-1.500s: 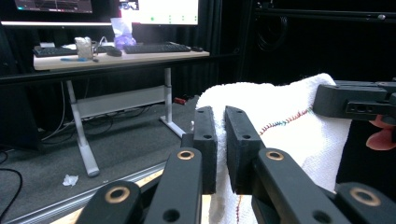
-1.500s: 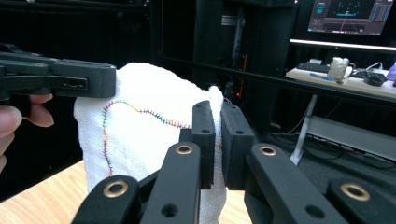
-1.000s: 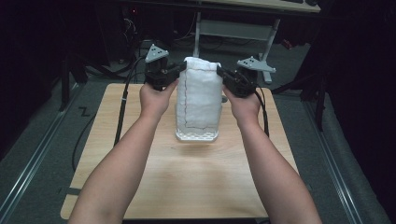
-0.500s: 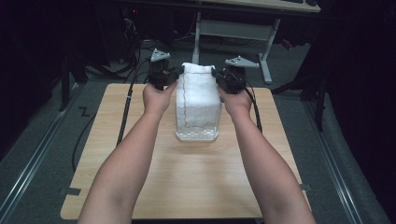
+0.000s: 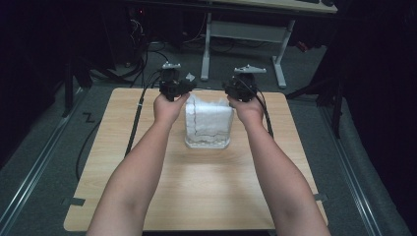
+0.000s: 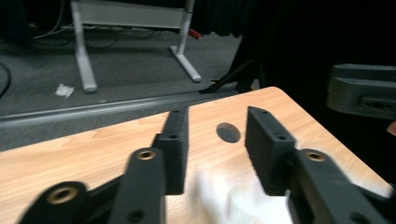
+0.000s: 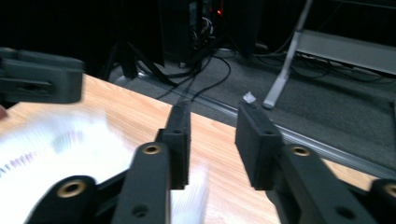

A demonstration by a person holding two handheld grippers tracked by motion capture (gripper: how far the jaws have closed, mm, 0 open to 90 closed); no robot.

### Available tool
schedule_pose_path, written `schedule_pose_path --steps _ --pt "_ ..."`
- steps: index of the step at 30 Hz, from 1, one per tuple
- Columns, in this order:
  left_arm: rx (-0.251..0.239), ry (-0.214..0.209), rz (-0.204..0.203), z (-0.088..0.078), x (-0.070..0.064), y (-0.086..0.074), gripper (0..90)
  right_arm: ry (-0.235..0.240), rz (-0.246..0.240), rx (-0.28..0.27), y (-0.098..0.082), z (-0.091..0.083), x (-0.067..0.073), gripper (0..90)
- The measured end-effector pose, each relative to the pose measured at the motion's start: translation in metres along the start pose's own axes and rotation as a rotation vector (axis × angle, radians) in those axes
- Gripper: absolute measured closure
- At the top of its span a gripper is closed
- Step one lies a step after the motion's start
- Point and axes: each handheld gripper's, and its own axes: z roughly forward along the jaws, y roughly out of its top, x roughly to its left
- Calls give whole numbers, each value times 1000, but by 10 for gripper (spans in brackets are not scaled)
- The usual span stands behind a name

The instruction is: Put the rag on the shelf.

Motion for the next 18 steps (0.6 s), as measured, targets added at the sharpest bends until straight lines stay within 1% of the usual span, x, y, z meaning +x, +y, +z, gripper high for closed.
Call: schedule_pose_path --steps 1,3,5,7,9,12,14,15,16,17,18 --pt "-5 0 1 -1 0 0 564 3 2 3 0 0 -1 613" --pt "-6 15 22 -2 -1 0 546 -3 4 5 -1 0 -1 592" --pt "-14 25 34 -3 -3 0 532 -4 -1 4 -1 0 -1 576" --pt "-16 25 33 -4 -3 0 524 2 9 2 0 -1 -2 571" --pt "-11 27 37 -5 -3 0 516 1 4 -1 -1 -2 -2 571" --pt "-6 38 51 -8 -5 0 507 2 6 -3 -2 -5 -3 571" --pt "-18 45 64 -11 -7 -1 496 5 5 -9 -3 -9 -5 570" --pt "-22 45 71 -16 -8 -3 493 5 5 -13 -5 -14 -6 562" --pt "-22 45 71 -16 -8 -3 493 5 5 -13 -5 -14 -6 562" --pt "-22 46 76 -20 -8 -4 493 8 -4 -20 -9 -22 -8 553" --pt "-23 49 81 -23 -7 -5 493 8 -4 -20 -9 -22 -8 553"
